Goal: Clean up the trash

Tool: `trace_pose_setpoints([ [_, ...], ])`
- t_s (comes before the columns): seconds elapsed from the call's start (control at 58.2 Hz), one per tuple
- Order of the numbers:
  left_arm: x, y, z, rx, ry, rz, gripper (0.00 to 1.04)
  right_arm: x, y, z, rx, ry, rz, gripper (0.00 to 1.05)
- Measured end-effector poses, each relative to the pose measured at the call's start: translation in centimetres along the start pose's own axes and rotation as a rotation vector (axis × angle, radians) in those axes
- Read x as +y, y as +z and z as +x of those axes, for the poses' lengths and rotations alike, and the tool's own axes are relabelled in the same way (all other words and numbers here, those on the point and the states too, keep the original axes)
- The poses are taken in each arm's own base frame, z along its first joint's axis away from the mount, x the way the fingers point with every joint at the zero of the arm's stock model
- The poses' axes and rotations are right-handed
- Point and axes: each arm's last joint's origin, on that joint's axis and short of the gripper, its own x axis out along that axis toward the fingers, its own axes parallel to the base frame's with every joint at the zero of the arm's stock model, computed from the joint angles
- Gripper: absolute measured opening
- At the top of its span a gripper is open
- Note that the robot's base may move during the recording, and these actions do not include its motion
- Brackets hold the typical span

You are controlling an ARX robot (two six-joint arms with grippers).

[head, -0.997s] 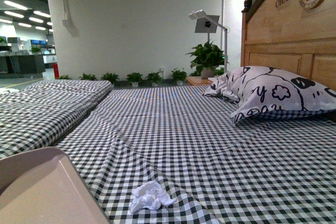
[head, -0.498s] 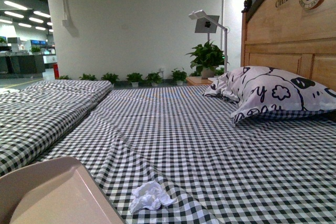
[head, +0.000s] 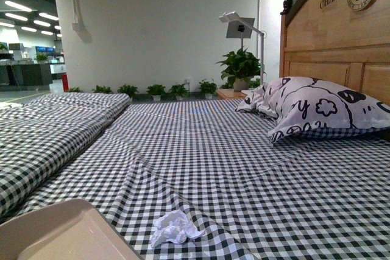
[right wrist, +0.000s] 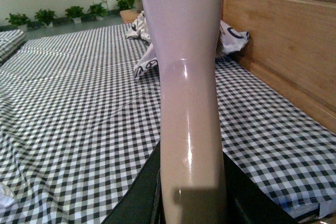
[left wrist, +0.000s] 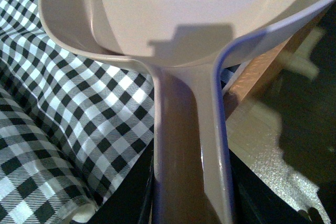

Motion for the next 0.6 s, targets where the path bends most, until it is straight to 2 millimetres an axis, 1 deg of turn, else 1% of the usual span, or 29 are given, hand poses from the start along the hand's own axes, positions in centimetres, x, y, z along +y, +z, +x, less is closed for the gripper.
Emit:
trace_pose_setpoints([
  [0.206, -0.3, -0.3, 0.5, 0.026, -0.045, -0.013, 0.28, 0.0, 0.0, 0.0, 0.000, 0.000, 0.000, 0.20],
  [0.413, 0.5, 0.6, 0.9, 0.039, -0.060, 0.002, 0.28, 0.0, 0.0, 0.0, 0.000, 0.000, 0.000, 0.20],
  [0.602, 0.6, 0.9, 1.2, 0.048, -0.066, 0.015, 0.28, 0.0, 0.0, 0.0, 0.000, 0.000, 0.000, 0.20],
])
